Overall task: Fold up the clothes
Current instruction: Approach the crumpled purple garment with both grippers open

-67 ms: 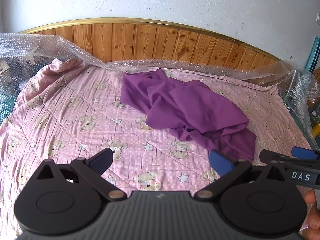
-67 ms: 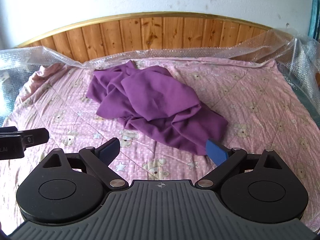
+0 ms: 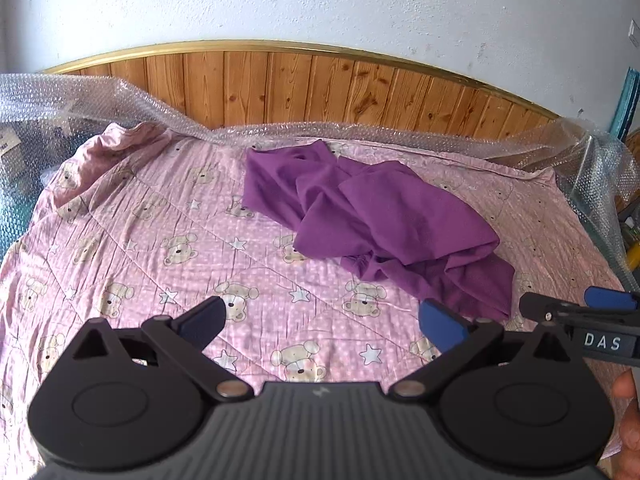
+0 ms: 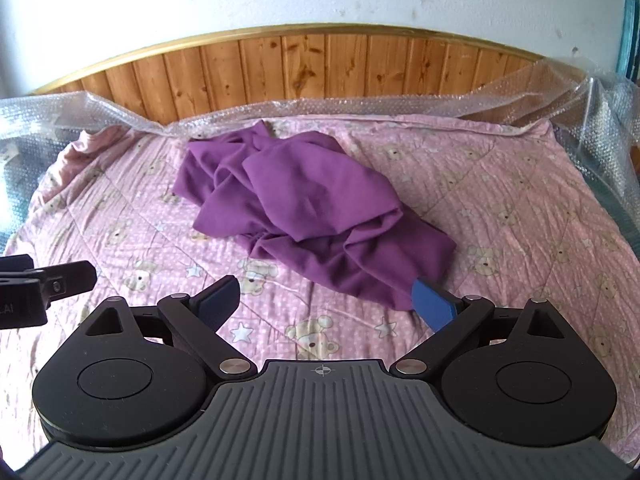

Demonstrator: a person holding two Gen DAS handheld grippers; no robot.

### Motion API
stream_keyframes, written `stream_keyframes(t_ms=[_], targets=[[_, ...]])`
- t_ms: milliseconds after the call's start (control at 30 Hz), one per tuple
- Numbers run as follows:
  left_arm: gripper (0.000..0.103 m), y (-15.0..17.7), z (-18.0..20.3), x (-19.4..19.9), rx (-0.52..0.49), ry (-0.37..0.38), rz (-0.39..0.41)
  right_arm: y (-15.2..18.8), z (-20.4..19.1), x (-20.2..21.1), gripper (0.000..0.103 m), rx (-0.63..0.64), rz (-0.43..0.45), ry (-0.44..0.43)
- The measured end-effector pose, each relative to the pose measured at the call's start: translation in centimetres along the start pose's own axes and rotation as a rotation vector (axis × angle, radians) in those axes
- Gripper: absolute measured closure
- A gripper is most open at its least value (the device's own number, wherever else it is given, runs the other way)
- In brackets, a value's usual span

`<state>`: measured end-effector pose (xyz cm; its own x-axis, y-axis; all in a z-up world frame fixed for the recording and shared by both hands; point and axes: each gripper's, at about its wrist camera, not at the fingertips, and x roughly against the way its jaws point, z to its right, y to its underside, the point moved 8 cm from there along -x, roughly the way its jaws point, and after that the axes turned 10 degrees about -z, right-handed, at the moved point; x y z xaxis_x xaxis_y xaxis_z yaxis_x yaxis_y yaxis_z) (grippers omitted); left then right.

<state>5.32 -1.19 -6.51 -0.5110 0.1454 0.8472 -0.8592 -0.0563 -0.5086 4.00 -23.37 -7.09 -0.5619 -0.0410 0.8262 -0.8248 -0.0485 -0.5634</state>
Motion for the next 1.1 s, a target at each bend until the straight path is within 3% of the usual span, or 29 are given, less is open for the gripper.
stream_keyframes(t_ms=[100,267,1100], targets=[[0.0,0.9,-0.1,-0.9,-0.048,0.018,0.038,0.1,0.0,0.0,0.008,-0.002,0.003,0.001],[0.0,2.2,0.8,-1.3,-0.096,-0.029,0.034,0.5,-0.2,0.0,0.008,-0.007,0.013,0.01],[0.0,2.5,0.3,-0.9,-0.084,-0.068,0.018,2.4,1.8,0.4,0.008,-0.089,-0.006,0.043]])
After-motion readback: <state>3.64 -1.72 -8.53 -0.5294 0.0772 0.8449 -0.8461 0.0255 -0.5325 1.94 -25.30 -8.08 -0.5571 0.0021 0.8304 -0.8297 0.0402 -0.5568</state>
